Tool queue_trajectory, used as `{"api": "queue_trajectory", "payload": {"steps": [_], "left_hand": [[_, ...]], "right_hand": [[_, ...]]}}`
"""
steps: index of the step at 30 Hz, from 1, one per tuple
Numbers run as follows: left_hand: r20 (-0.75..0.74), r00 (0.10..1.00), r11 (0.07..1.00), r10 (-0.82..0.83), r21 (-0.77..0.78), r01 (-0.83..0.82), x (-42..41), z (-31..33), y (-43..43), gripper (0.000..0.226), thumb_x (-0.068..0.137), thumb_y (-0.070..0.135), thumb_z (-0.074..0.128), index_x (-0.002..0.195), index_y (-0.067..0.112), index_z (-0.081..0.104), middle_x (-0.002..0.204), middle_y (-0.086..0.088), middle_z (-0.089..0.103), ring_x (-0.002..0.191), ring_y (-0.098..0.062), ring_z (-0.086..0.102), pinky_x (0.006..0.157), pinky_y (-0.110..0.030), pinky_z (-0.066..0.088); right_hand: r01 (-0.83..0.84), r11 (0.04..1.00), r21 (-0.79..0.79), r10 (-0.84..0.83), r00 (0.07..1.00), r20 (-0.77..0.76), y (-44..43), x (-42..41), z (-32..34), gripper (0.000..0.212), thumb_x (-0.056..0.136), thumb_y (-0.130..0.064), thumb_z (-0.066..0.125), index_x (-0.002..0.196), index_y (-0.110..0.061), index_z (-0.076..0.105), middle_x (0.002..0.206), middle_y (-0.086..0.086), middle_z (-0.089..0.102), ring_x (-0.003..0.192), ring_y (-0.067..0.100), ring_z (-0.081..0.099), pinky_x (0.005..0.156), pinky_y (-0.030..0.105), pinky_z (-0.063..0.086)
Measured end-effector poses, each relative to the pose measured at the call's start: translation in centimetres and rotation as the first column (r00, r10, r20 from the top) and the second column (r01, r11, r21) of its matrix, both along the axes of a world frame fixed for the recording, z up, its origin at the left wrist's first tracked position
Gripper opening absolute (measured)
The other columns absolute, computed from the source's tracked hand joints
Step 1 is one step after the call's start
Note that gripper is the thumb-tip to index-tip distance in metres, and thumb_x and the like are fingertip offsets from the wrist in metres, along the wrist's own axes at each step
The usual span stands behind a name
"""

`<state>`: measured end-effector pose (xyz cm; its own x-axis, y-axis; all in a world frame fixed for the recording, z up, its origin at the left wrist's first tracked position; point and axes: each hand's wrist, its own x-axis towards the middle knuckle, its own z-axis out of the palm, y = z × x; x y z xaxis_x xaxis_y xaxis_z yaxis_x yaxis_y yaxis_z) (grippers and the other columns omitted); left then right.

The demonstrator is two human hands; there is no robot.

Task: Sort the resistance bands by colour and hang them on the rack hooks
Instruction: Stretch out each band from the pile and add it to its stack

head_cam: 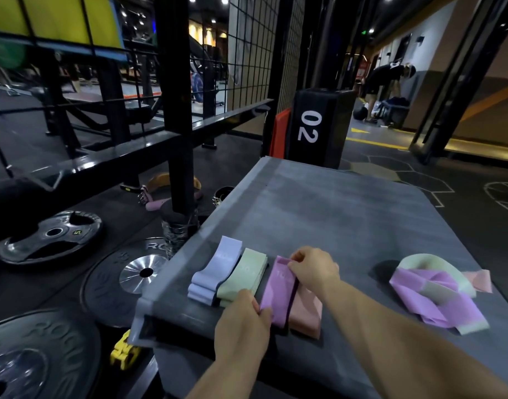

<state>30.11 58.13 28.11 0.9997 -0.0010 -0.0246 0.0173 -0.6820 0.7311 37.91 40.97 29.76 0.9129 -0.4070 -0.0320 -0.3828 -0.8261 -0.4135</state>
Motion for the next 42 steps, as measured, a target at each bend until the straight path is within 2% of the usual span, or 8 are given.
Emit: {"api": "queue_trajectory", "payload": {"steps": [12,18,22,28,31,34,38,42], "left_hand": [[0.045,0.999,0.999,-0.017,0.046,0.014,0.1,-0.6,-0.2,0.024,0.094,0.04,0.051,0.084,0.024,0.036,0.071,0.01,0.042,0.078,-0.017,0.044,0.068,-0.028,0.031],[0.063,0.998,0.998,-0.026,0.052,0.023,0.2,-1.0,-0.3,0.023,0.094,0.041,0.05,0.086,0.023,0.038,0.081,0.005,0.051,0.095,-0.023,0.058,0.07,-0.031,0.035],[0.084,0.996,0.997,-0.041,0.065,0.035,0.0,-0.9,-0.3,0.029,0.094,0.045,0.048,0.078,0.026,0.032,0.069,0.008,0.041,0.092,-0.021,0.057,0.067,-0.029,0.031],[0.224,0.973,0.997,-0.048,0.062,0.035,0.0,-0.2,-0.6,0.035,0.092,0.05,0.046,0.075,0.022,0.034,0.066,0.004,0.046,0.07,-0.018,0.043,0.062,-0.03,0.031],[0.435,0.889,0.989,-0.142,0.104,0.107,0.1,-0.9,-1.5,0.025,0.085,0.044,0.05,0.071,0.024,0.042,0.064,0.009,0.051,0.063,-0.017,0.046,0.058,-0.028,0.033],[0.545,0.795,0.962,-0.265,0.205,0.181,-0.2,-1.9,-2.5,0.014,0.078,0.04,0.051,0.079,0.027,0.056,0.081,0.012,0.06,0.08,-0.015,0.053,0.073,-0.027,0.036],[0.35,0.846,0.884,-0.401,0.392,0.257,-0.4,-3.4,-3.6,0.044,0.081,0.049,0.041,0.104,0.028,0.073,0.108,0.013,0.07,0.105,-0.014,0.066,0.097,-0.034,0.042],[0.187,0.861,0.811,-0.473,0.475,0.342,-0.5,-3.9,-3.8,0.049,0.08,0.051,0.037,0.105,0.031,0.074,0.11,0.01,0.071,0.099,-0.017,0.07,0.094,-0.035,0.03]], "right_hand": [[0.007,1.0,-0.004,-0.007,1.0,-0.028,0.0,0.6,-1.2,0.019,0.088,-0.028,0.055,0.103,-0.035,0.065,0.11,-0.007,0.067,0.114,0.02,0.054,0.099,0.036,0.037],[-0.022,0.998,-0.056,0.022,1.0,-0.001,0.0,0.5,-1.5,0.021,0.091,-0.034,0.055,0.111,-0.034,0.063,0.112,-0.006,0.067,0.115,0.021,0.052,0.099,0.04,0.035],[-0.045,0.994,-0.1,0.049,0.998,0.045,-0.1,0.1,-1.5,0.032,0.09,-0.038,0.056,0.122,-0.032,0.059,0.122,-0.005,0.062,0.123,0.02,0.045,0.1,0.039,0.032],[-0.173,0.956,-0.237,0.196,0.978,0.078,-1.4,-1.4,-0.9,0.035,0.093,-0.038,0.051,0.128,-0.034,0.056,0.132,-0.008,0.055,0.133,0.016,0.035,0.104,0.037,0.03],[-0.288,0.904,-0.317,0.325,0.943,0.071,-1.9,-2.1,-1.2,0.035,0.095,-0.037,0.049,0.13,-0.036,0.055,0.139,-0.015,0.049,0.136,0.011,0.031,0.105,0.031,0.028],[-0.42,0.836,-0.352,0.437,0.899,-0.034,-1.9,-2.6,-1.6,0.043,0.098,-0.042,0.036,0.141,-0.042,0.042,0.154,-0.019,0.029,0.145,0.008,0.017,0.112,0.03,0.018],[-0.499,0.804,-0.324,0.474,0.866,-0.157,-2.2,-2.8,-2.0,0.05,0.101,-0.042,0.027,0.151,-0.04,0.019,0.161,-0.018,0.004,0.148,0.006,0.001,0.118,0.033,0.007],[-0.568,0.762,-0.31,0.508,0.822,-0.258,-2.6,-2.5,-2.4,0.052,0.105,-0.039,0.022,0.154,-0.035,0.004,0.161,-0.017,-0.005,0.148,0.008,-0.01,0.121,0.034,-0.003]]}}
